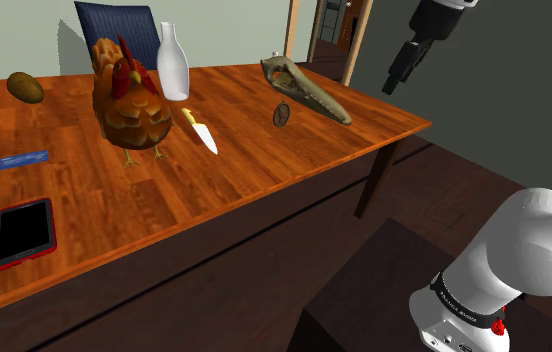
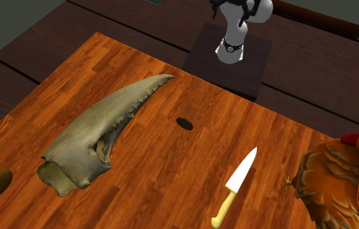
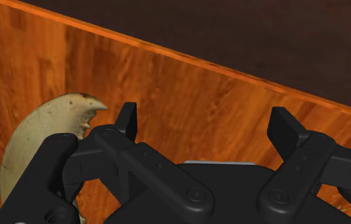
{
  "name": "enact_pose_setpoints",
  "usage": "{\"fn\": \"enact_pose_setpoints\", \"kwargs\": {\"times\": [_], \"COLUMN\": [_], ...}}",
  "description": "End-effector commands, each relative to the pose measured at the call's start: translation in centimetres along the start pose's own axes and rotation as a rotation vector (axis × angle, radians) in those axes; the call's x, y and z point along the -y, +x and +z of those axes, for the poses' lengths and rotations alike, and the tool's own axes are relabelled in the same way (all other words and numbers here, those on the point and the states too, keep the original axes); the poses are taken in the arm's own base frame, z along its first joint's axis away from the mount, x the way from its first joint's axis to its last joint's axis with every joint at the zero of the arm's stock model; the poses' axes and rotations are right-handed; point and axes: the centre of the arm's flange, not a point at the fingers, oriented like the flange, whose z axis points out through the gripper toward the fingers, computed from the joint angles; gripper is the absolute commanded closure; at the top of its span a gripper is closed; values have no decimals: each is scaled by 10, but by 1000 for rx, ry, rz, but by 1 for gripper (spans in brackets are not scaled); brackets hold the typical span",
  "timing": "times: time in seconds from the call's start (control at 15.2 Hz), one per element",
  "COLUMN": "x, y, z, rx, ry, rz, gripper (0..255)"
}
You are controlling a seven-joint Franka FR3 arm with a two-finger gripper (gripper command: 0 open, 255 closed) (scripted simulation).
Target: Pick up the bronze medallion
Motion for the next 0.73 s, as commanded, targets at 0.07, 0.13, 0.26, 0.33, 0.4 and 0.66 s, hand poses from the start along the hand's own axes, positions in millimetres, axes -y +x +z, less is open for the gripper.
{"fn": "enact_pose_setpoints", "kwargs": {"times": [0.07, 0.13, 0.26, 0.33, 0.4, 0.66], "x": [2, 4, 7, 9, 10, 15], "y": [12, 24, 47, 59, 70, 117], "z": [7, 14, 29, 36, 43, 74], "rx": [4, 8, 16, 20, 24, 39], "ry": [-11, -22, -45, -56, -67, -112], "rz": [3, 5, 11, 14, 16, 27], "gripper": [0, 0, 0, 0, 0, 0]}}
